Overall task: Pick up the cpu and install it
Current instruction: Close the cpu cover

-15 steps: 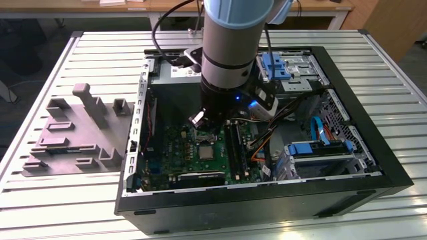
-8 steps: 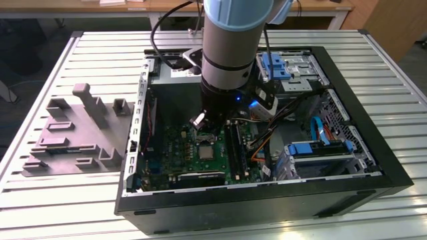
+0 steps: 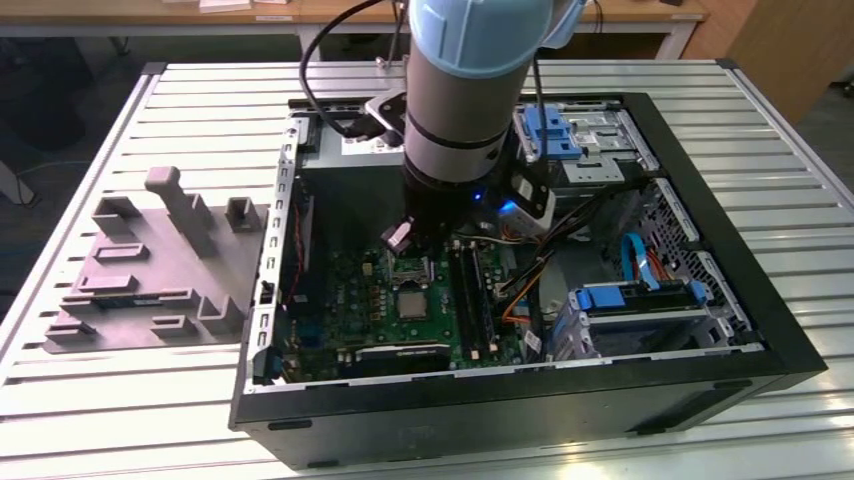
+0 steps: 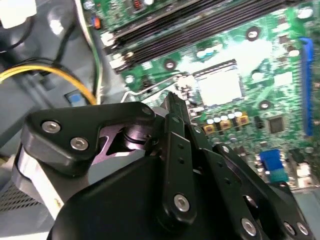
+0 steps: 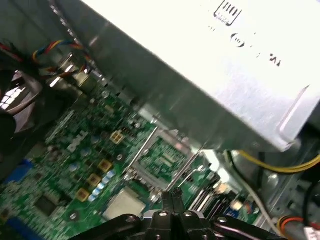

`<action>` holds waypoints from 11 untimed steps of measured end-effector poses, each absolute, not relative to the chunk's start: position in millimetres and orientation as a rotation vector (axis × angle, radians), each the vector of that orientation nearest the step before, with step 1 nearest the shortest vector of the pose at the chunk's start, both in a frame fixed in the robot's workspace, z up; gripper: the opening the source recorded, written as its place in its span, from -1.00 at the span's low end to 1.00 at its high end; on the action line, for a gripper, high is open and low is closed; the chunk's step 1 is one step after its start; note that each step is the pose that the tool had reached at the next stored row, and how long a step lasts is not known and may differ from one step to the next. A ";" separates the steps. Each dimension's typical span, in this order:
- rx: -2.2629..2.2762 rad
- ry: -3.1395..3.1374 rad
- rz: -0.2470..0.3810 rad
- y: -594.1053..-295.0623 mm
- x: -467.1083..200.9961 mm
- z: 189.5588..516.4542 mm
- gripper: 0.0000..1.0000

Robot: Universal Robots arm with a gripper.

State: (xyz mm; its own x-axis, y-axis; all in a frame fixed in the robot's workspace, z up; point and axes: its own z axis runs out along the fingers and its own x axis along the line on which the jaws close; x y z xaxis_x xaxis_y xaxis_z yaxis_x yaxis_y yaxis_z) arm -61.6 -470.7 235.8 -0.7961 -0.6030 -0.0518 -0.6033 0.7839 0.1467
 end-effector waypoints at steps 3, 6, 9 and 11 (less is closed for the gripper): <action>-1.017 2.952 0.244 -470.1 -60.7 233.4 -0.79; -1.068 2.930 0.241 -470.0 -60.6 231.5 -0.79; -1.094 2.906 0.255 -470.0 -60.4 231.2 -0.79; -1.100 2.892 0.277 -470.1 -59.7 231.2 -0.79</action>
State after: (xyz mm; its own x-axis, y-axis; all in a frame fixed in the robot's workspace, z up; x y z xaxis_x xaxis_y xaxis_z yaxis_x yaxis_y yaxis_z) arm -59.7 -470.1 231.2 -0.7488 -0.6558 -0.0961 -0.6621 0.7336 0.1532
